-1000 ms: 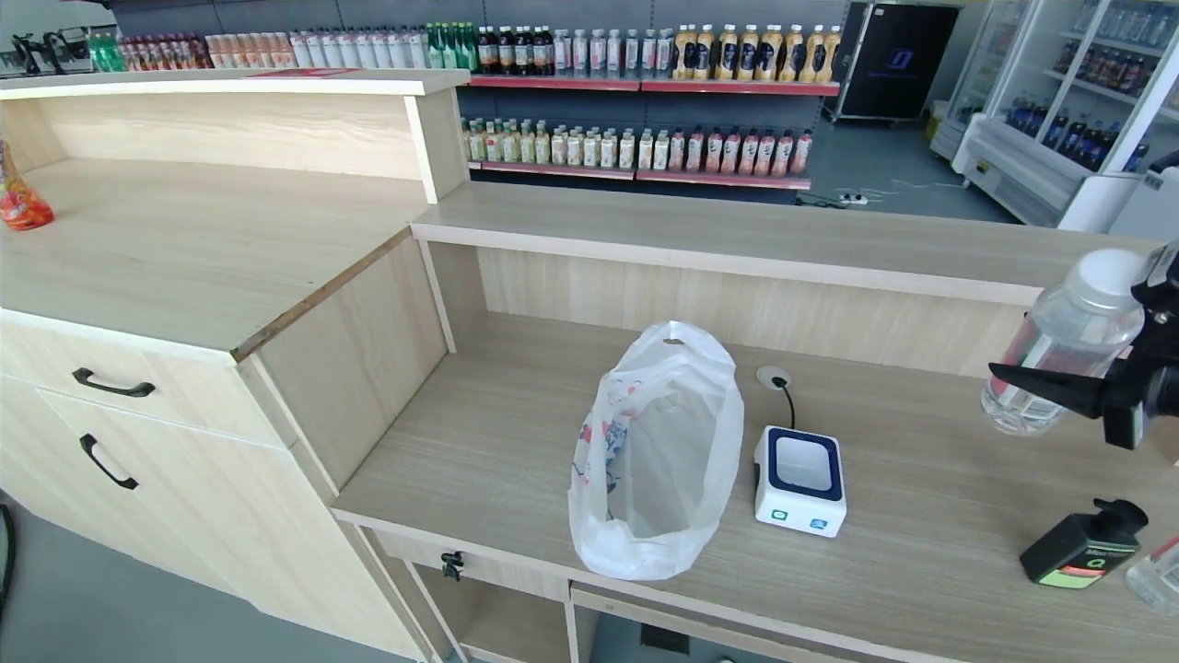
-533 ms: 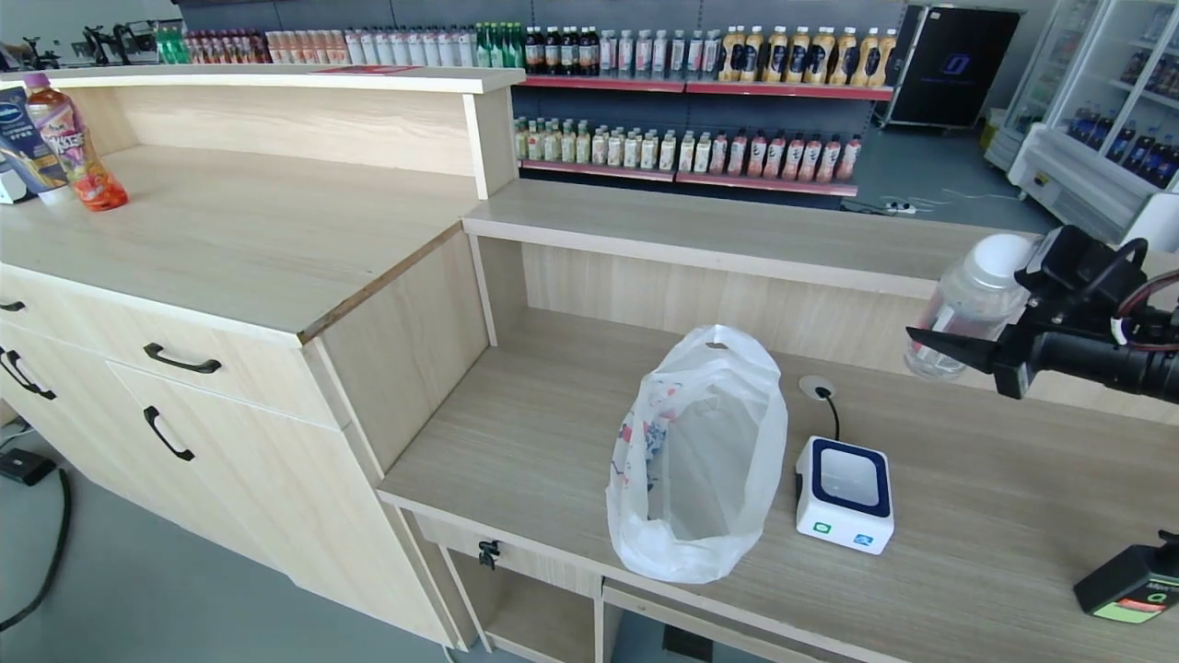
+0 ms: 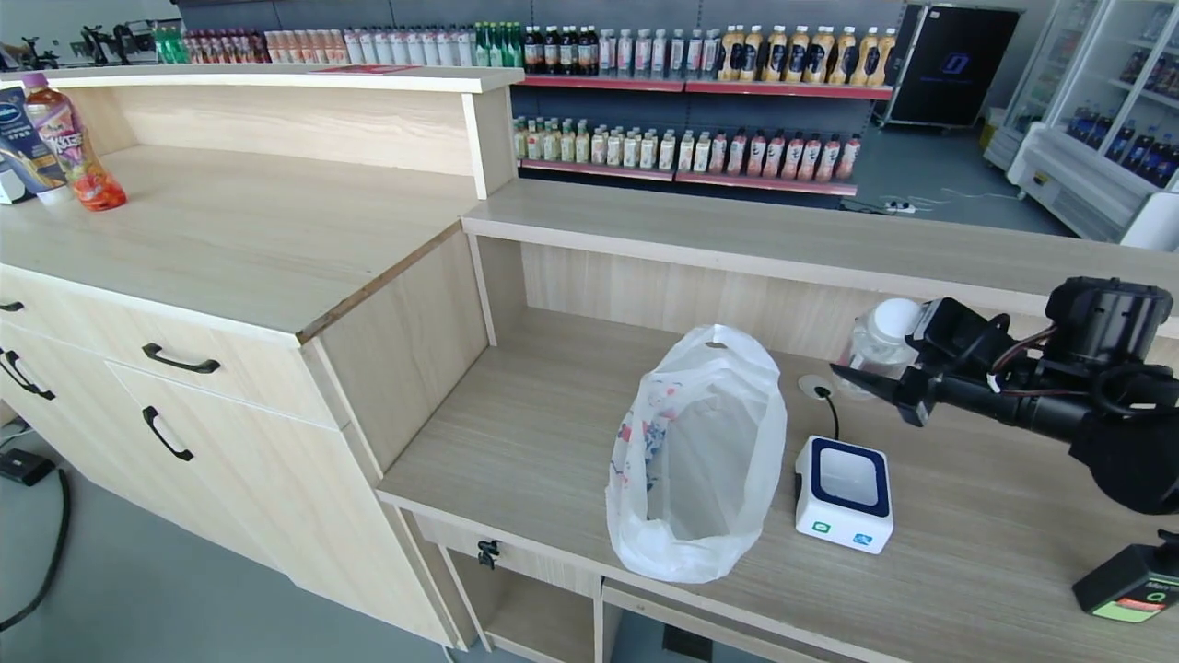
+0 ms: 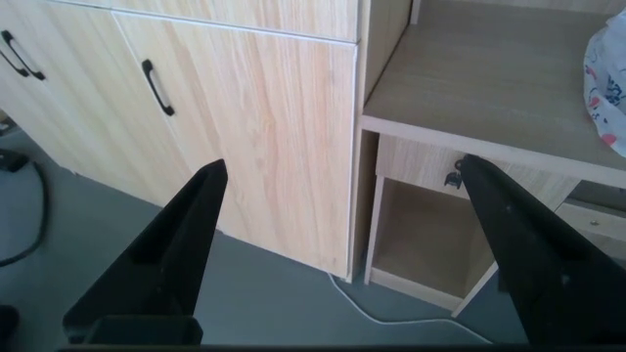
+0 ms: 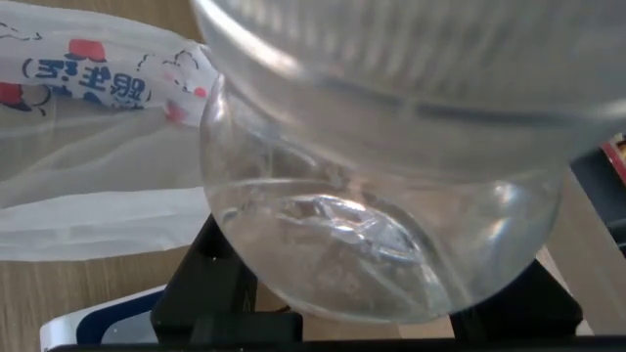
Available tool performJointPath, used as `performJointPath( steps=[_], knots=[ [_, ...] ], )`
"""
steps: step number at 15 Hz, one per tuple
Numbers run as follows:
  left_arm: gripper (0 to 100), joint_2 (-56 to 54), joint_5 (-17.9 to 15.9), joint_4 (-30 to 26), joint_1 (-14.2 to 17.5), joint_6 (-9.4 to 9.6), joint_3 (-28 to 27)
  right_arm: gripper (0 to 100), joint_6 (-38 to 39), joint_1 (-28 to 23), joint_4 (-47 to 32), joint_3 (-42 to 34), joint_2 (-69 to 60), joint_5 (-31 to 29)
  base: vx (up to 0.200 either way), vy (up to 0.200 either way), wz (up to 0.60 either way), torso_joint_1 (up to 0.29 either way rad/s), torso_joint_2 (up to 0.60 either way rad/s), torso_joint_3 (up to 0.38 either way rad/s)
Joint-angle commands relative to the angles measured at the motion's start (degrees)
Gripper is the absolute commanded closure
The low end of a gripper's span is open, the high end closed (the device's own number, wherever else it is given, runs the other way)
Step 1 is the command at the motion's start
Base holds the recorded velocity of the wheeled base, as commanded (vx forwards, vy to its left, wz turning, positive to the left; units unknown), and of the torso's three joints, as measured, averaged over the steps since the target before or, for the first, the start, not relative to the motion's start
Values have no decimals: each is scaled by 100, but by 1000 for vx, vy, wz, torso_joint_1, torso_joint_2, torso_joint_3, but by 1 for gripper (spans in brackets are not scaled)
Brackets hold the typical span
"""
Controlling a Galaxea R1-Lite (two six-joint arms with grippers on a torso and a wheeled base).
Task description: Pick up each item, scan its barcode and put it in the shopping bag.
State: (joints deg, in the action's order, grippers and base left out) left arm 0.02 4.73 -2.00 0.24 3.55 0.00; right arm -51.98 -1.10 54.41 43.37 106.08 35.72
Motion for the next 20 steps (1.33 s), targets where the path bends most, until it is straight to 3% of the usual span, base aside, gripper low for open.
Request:
performJointPath(
  steps=[1,10,20],
  knots=[
    [0,-2,2,-2,2,6,0,100,-23,39,176,-40,396,14,0,0,0,0,0,0],
    [0,-2,2,-2,2,-3,0,100,-330,31,1380,136,1442,5,0,0,0,0,0,0],
    [0,-2,2,-2,2,6,0,100,-242,321,1538,268,1758,32,0,0,0,0,0,0]
  ],
)
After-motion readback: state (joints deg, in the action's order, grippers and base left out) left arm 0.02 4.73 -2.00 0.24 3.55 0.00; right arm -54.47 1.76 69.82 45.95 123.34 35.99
